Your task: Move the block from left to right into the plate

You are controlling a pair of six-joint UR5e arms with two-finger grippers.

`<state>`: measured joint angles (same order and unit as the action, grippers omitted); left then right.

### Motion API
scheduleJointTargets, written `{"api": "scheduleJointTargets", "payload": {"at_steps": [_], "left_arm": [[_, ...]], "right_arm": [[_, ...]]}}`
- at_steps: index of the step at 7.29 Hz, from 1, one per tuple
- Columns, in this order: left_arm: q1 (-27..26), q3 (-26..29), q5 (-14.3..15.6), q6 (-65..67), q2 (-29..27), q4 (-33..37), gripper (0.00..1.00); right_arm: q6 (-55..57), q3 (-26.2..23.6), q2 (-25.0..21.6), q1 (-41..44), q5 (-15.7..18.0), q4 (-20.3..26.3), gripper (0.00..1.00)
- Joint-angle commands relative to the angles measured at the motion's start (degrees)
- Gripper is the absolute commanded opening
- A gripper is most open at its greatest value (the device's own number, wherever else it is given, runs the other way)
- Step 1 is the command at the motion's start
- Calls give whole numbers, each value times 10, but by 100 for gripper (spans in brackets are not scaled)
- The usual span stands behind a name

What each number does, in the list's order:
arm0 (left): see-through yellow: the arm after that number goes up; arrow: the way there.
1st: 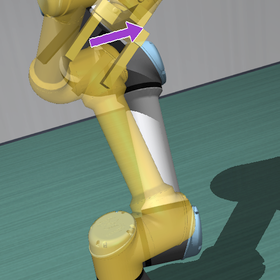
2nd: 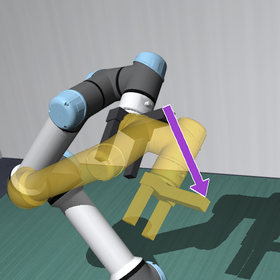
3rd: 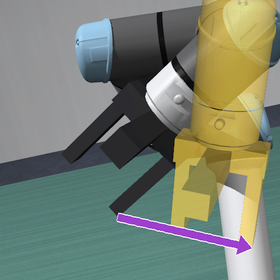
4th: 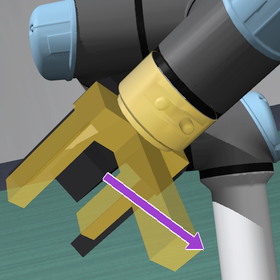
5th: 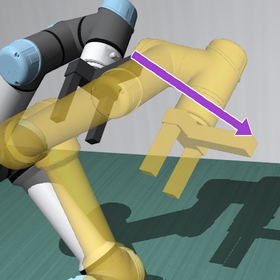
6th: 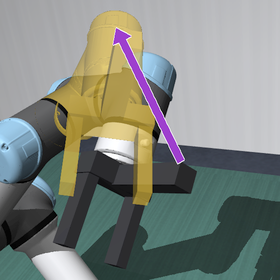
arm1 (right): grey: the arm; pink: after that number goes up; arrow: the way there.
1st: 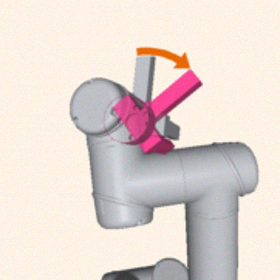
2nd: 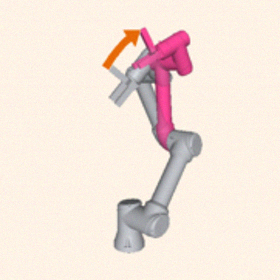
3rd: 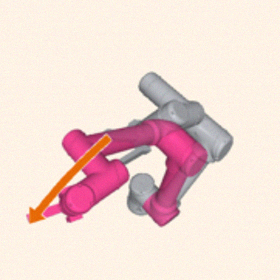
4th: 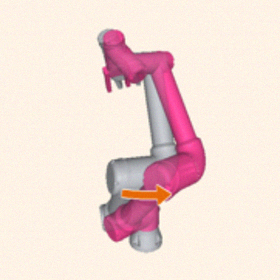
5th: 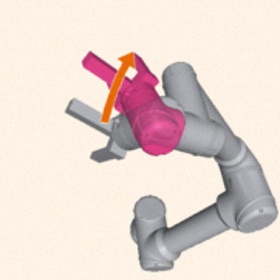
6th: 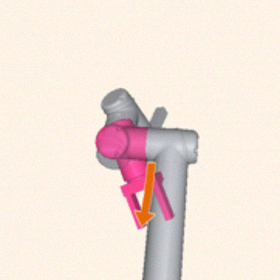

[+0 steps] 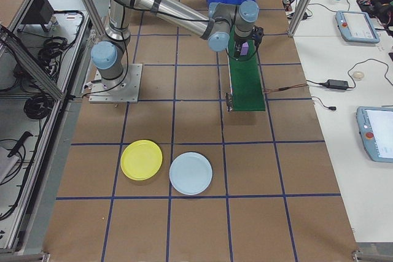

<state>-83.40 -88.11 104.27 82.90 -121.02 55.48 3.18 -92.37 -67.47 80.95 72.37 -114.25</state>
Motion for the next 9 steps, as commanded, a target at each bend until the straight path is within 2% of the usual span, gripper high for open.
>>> {"api": "scheduleJointTargets", "payload": {"at_steps": [1,2,3,4,5,6,7,8,9], "left_arm": [[-3,0,-6,-5,26,5,54],[-18,0,-19,1,49,7,55],[-32,2,-53,3,80,36,54],[-38,2,-62,11,100,52,54],[-61,3,-61,28,111,55,54],[-101,3,-62,65,114,55,54],[-134,3,-68,94,112,54,54],[-146,3,-86,123,111,53,54],[-163,2,-87,127,102,45,53]], "right_arm": [[-6,-1,4,0,0,-4,98],[-10,-1,10,0,0,-7,97],[-10,0,20,0,0,-21,97],[-11,1,28,0,0,-37,97],[-25,1,36,0,0,-47,86],[-76,0,44,0,9,-54,55],[-104,6,40,-1,34,-54,32],[-133,30,35,-3,67,-50,25],[-217,35,19,-10,114,-45,24]]}}
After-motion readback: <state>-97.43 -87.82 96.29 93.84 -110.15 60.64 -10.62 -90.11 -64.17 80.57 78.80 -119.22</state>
